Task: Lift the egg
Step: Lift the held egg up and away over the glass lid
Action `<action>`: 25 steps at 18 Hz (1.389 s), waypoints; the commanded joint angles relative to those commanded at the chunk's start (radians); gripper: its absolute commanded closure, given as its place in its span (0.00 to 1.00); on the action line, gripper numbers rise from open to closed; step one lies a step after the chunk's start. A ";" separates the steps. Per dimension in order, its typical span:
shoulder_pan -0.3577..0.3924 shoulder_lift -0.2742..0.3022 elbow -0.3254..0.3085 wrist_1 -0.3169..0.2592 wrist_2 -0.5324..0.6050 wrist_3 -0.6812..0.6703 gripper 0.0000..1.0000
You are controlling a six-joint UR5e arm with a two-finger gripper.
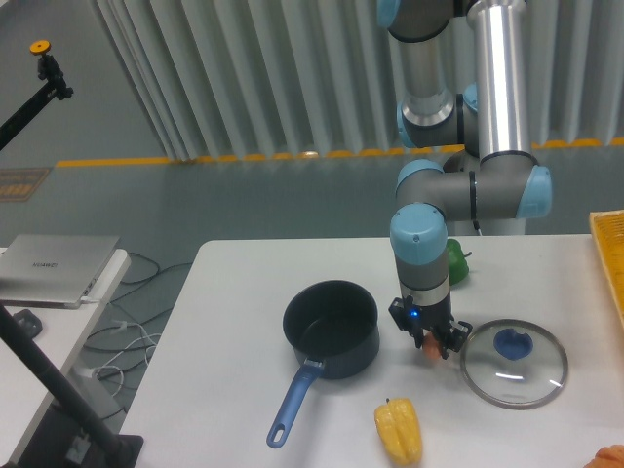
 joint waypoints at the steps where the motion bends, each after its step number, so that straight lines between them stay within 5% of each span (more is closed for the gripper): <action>1: 0.002 0.006 0.005 -0.002 0.000 0.000 0.75; 6: 0.035 0.046 0.008 -0.002 0.000 0.038 0.73; 15: 0.127 0.140 -0.005 -0.020 0.008 0.297 0.70; 25: 0.264 0.210 0.005 -0.136 0.009 0.633 0.70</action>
